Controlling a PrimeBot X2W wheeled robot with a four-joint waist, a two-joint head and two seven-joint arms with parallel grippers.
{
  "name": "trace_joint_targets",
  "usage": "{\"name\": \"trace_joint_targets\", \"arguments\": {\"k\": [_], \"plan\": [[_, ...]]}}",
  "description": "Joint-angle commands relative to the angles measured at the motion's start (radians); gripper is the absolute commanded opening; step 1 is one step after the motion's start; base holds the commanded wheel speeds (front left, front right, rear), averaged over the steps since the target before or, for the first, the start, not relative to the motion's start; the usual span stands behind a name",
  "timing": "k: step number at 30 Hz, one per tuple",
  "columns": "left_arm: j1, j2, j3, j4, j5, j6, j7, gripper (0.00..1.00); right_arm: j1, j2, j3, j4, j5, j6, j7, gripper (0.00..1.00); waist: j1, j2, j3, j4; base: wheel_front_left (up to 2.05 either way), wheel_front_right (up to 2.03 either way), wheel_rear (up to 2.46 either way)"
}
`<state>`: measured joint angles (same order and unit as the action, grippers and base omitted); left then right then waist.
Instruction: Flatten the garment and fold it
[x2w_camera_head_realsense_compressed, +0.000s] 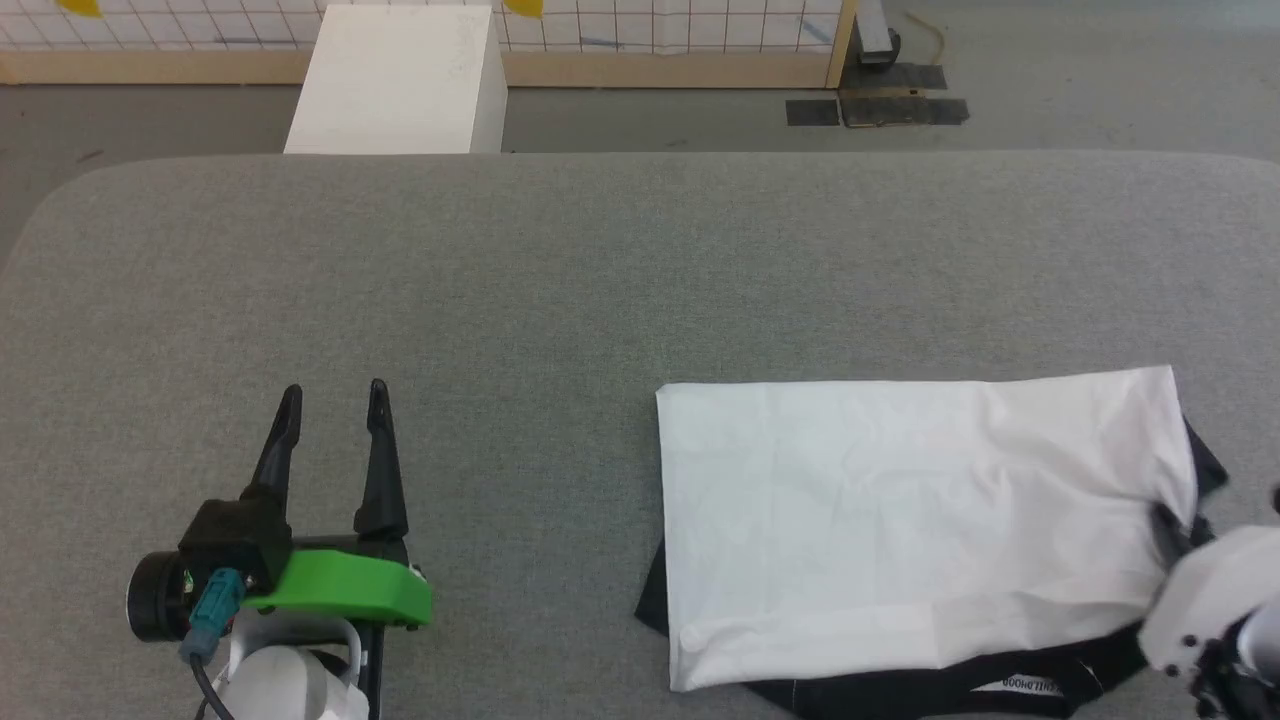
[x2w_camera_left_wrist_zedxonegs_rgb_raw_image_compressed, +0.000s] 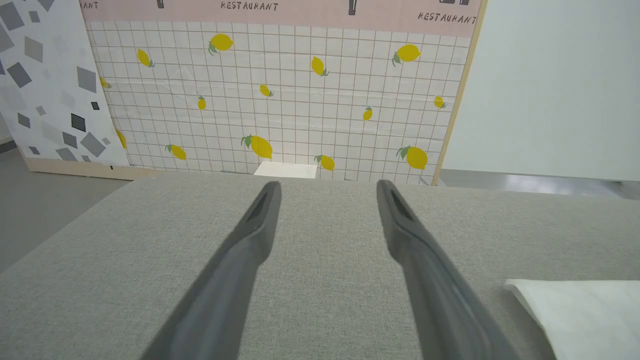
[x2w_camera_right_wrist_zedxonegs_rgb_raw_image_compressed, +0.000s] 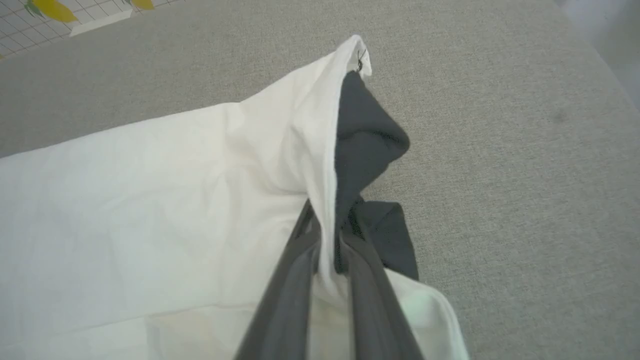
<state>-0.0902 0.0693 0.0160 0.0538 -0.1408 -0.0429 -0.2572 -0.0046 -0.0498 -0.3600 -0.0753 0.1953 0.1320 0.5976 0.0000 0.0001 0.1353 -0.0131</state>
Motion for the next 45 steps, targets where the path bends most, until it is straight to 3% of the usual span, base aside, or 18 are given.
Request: {"name": "trace_joint_targets", "arguments": {"k": [1, 5, 10, 17, 24, 25, 26, 27, 31, 36, 41, 45], "plan": [[0.013, -0.005, 0.001, 0.002, 0.012, -0.005, -0.005, 1.00, 0.019, 0.000, 0.055, -0.080, 0.012, -0.001, 0.030, 0.00, 0.0000, -0.0001, -0.006, -0.004, 0.00, 0.00, 0.00], [0.013, -0.008, -0.005, 0.005, 0.016, -0.010, -0.005, 1.00, 0.056, 0.000, 0.240, -0.283, 0.013, -0.001, 0.124, 0.00, 0.0000, -0.0001, -0.011, -0.002, 0.00, 0.00, 0.00], [0.004, -0.010, -0.012, 0.013, 0.016, -0.017, -0.005, 1.00, 0.024, -0.037, 0.469, -0.349, -0.013, -0.001, 0.181, 0.00, 0.0000, -0.0001, -0.011, 0.008, 0.00, 0.00, 0.00], [-0.007, -0.013, -0.024, 0.024, 0.013, -0.027, -0.005, 1.00, -0.110, -0.060, 0.708, -0.170, -0.018, -0.001, 0.196, 0.00, 0.0000, -0.0001, -0.002, 0.042, 0.00, 0.00, 0.00], [-0.016, -0.016, -0.033, 0.031, 0.008, -0.030, -0.005, 1.00, -0.201, -0.037, 0.812, 0.062, 0.022, -0.001, 0.182, 0.00, 0.0000, -0.0001, 0.015, 0.071, 0.00, 0.00, 0.00], [-0.017, -0.016, -0.033, 0.031, 0.007, -0.030, -0.005, 1.00, -0.208, -0.034, 0.818, 0.081, 0.027, -0.001, 0.177, 0.13, 0.0000, -0.0001, 0.017, 0.073, 0.00, 0.00, 0.00], [-0.018, -0.016, -0.034, 0.031, 0.007, -0.029, -0.005, 1.00, -0.215, -0.031, 0.826, 0.101, 0.034, -0.001, 0.172, 0.66, 0.0000, -0.0001, 0.019, 0.074, 0.00, 0.00, 0.00], [-0.019, -0.016, -0.033, 0.030, 0.007, -0.028, -0.005, 1.00, -0.219, -0.028, 0.828, 0.113, 0.042, -0.001, 0.168, 1.00, 0.0000, -0.0001, 0.021, 0.074, 0.00, 0.00, 0.00], [-0.017, -0.017, -0.028, 0.026, 0.008, -0.025, -0.005, 1.00, -0.231, -0.019, 0.828, 0.112, 0.091, -0.001, 0.131, 1.00, 0.0000, -0.0001, 0.024, 0.066, 0.00, 0.00, 0.00], [-0.013, -0.018, -0.023, 0.028, 0.008, -0.023, -0.005, 1.00, -0.219, -0.008, 0.777, -0.004, 0.203, -0.001, 0.029, 1.00, 0.0000, -0.0001, 0.016, 0.041, 0.00, 0.00, 0.00], [-0.012, -0.018, -0.023, 0.021, 0.009, -0.023, -0.005, 1.00, -0.165, -0.002, 0.602, -0.121, 0.292, -0.001, -0.098, 1.00, 0.0000, -0.0001, 0.010, 0.016, 0.00, 0.00, 0.00], [-0.010, -0.018, -0.023, 0.018, 0.009, -0.024, -0.005, 1.00, -0.105, -0.001, 0.430, -0.124, 0.401, -0.001, -0.205, 1.00, 0.0000, -0.0001, 0.006, 0.000, 0.00, 0.00, 0.00]]}}
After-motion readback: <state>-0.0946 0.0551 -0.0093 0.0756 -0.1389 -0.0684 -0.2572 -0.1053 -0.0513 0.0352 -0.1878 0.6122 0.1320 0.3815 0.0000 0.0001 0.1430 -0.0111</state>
